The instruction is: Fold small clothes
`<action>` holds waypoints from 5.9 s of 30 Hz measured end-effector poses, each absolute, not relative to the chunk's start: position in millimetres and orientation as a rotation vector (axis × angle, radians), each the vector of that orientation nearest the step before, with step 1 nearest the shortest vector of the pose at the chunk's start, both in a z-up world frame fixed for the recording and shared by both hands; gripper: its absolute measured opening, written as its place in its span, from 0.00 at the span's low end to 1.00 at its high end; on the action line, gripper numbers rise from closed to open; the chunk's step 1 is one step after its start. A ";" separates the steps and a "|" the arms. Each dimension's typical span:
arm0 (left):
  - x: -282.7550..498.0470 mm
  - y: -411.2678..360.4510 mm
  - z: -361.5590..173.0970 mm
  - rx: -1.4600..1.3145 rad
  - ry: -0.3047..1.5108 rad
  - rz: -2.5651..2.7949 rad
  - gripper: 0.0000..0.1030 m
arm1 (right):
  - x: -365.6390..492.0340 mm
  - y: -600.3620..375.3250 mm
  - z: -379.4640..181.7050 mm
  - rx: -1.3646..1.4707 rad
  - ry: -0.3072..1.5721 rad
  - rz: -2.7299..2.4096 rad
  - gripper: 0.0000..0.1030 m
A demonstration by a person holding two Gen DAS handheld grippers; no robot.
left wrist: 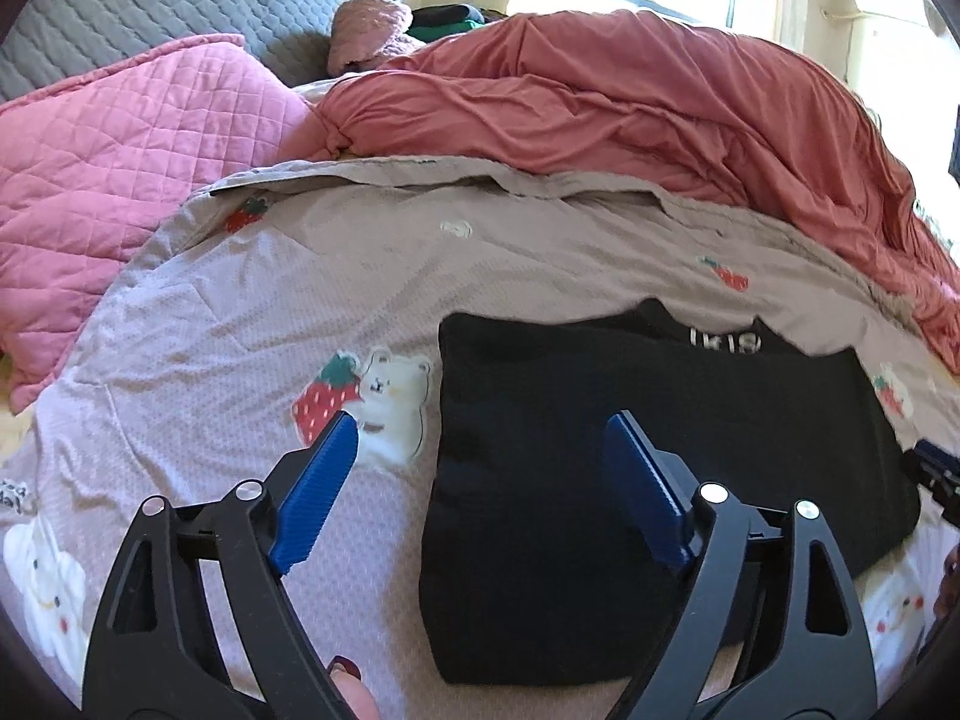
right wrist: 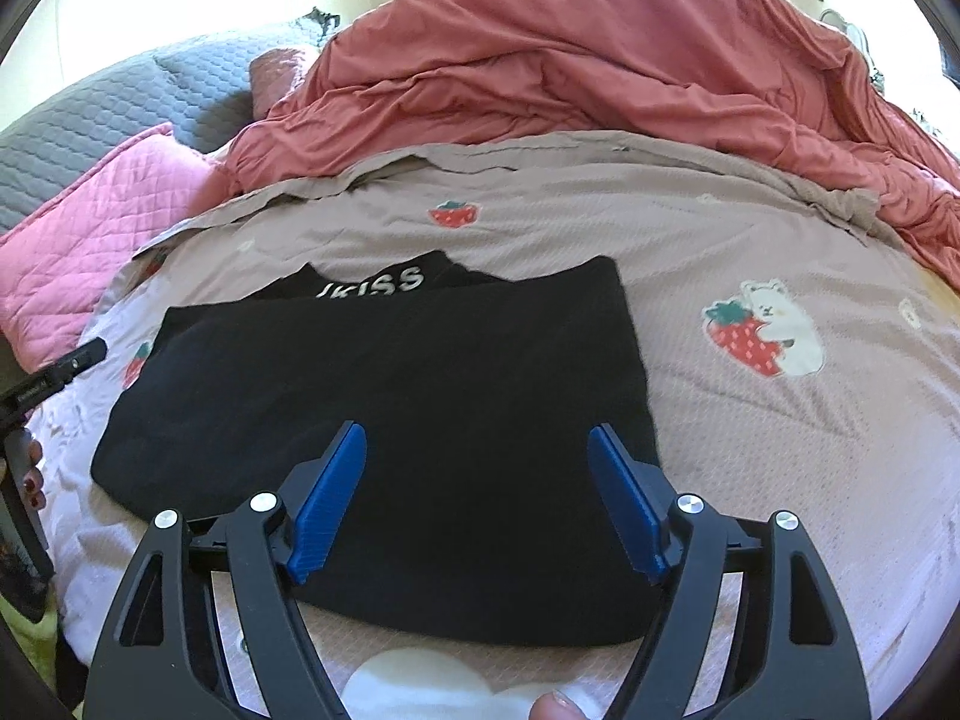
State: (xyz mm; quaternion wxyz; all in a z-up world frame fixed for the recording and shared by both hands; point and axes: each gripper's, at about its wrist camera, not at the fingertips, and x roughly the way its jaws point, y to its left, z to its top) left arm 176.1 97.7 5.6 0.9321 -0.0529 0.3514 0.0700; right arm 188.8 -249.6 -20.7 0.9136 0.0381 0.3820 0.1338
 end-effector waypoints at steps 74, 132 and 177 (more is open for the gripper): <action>101.4 131.3 -8.6 -0.229 0.732 0.186 0.91 | 129.8 -140.0 10.3 -0.004 0.761 0.475 0.93; 144.9 198.0 -44.4 -0.662 0.856 0.154 0.91 | 158.7 -6.4 -36.8 -0.209 0.682 0.711 0.08; 217.0 142.0 -38.0 -0.791 0.899 -0.223 0.11 | 147.4 -38.8 -26.2 -0.094 0.674 0.676 0.10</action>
